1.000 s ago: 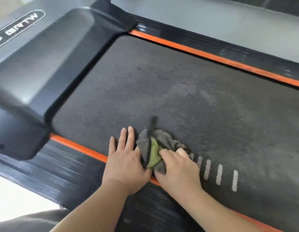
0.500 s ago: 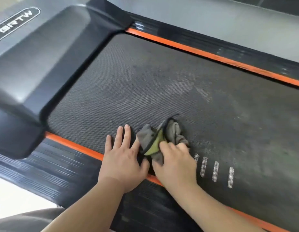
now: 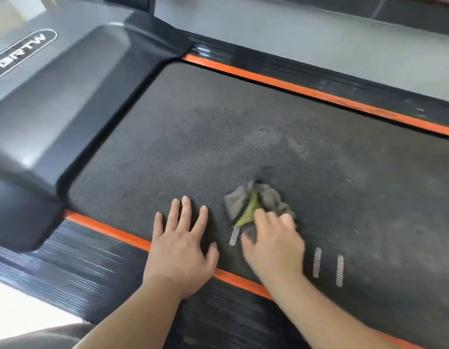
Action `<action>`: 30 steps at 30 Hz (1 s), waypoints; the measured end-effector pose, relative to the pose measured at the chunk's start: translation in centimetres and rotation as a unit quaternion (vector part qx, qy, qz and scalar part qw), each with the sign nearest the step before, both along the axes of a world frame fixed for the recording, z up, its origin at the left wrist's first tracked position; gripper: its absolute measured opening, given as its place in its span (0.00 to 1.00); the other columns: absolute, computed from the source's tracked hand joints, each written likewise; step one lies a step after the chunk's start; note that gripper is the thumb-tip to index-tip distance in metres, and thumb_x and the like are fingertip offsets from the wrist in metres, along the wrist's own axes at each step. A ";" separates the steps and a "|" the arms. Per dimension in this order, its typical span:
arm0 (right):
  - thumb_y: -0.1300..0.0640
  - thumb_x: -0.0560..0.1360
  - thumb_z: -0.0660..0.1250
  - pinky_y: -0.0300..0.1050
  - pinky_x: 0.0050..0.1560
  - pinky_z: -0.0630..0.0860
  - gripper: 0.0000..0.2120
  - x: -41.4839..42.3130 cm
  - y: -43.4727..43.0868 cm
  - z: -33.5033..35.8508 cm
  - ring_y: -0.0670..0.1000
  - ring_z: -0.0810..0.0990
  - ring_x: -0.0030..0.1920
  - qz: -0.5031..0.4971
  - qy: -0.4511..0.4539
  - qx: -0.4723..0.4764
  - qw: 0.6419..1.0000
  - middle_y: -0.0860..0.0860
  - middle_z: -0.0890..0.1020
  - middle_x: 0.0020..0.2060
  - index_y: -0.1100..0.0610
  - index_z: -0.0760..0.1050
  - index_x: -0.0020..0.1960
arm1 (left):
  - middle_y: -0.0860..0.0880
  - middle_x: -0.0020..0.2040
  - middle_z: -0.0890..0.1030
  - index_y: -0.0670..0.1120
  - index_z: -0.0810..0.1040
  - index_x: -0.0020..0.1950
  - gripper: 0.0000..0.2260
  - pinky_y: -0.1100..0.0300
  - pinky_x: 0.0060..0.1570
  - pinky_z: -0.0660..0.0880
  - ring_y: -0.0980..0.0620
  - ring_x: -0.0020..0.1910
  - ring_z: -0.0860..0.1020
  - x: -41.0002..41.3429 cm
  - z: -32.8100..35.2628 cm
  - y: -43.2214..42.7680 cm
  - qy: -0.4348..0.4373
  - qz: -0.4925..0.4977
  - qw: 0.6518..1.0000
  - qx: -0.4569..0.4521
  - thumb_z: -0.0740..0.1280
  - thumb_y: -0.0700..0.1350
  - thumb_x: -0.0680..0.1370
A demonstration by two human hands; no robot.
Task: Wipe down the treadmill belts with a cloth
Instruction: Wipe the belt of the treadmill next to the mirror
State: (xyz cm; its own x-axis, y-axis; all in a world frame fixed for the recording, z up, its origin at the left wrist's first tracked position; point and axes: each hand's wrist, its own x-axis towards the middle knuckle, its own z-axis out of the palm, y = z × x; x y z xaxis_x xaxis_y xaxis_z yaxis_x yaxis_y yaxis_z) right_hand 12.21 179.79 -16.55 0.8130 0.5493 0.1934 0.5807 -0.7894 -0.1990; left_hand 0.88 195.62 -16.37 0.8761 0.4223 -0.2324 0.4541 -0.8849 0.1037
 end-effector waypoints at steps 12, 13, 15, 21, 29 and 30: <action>0.45 0.76 0.63 0.52 0.43 0.70 0.14 6.2 -2.9 0.7 0.62 0.74 0.56 -0.265 0.090 0.012 0.960 0.54 0.81 0.53 0.54 0.72 0.55 | 0.45 0.85 0.42 0.56 0.46 0.85 0.38 0.39 0.80 0.42 0.44 0.83 0.38 0.0 0.0 -0.1 0.002 -0.003 1.000 0.008 0.45 0.68 0.77; 0.45 0.75 0.64 0.51 0.42 0.71 0.14 4.7 -1.7 0.7 0.62 0.75 0.55 -0.248 0.076 0.001 0.966 0.54 0.81 0.51 0.53 0.72 0.55 | 0.45 0.85 0.43 0.56 0.46 0.85 0.38 0.39 0.80 0.42 0.44 0.83 0.38 0.0 0.0 -0.2 0.000 -0.002 1.000 0.008 0.45 0.68 0.77; 0.43 0.73 0.66 0.49 0.38 0.71 0.13 1.4 1.1 0.4 0.60 0.77 0.51 -0.153 0.066 0.010 0.986 0.50 0.81 0.46 0.51 0.73 0.51 | 0.44 0.85 0.43 0.55 0.47 0.85 0.38 0.39 0.80 0.43 0.43 0.83 0.39 0.0 0.2 -0.1 0.000 0.000 1.000 0.008 0.45 0.68 0.77; 0.40 0.73 0.65 0.51 0.44 0.77 0.14 3.3 -1.0 0.7 0.54 0.74 0.57 -0.007 0.104 -0.019 0.994 0.43 0.80 0.49 0.47 0.71 0.52 | 0.44 0.85 0.51 0.54 0.57 0.84 0.37 0.38 0.80 0.47 0.43 0.84 0.45 0.0 -0.1 -0.1 -0.011 0.004 1.000 0.001 0.51 0.67 0.77; 0.43 0.76 0.65 0.52 0.42 0.72 0.15 5.7 -3.2 0.8 0.62 0.75 0.55 -0.288 0.079 -0.010 0.954 0.54 0.81 0.51 0.52 0.72 0.55 | 0.44 0.85 0.50 0.55 0.53 0.85 0.37 0.38 0.80 0.47 0.43 0.84 0.44 0.0 -0.5 0.0 -0.010 0.001 1.000 0.010 0.50 0.67 0.77; 0.42 0.75 0.65 0.50 0.40 0.73 0.15 4.1 -1.4 0.8 0.61 0.76 0.53 -0.234 0.063 -0.016 0.970 0.52 0.81 0.49 0.51 0.71 0.53 | 0.43 0.85 0.51 0.55 0.54 0.84 0.37 0.38 0.79 0.48 0.43 0.84 0.45 0.0 -0.5 0.0 -0.008 0.003 1.000 0.010 0.50 0.67 0.77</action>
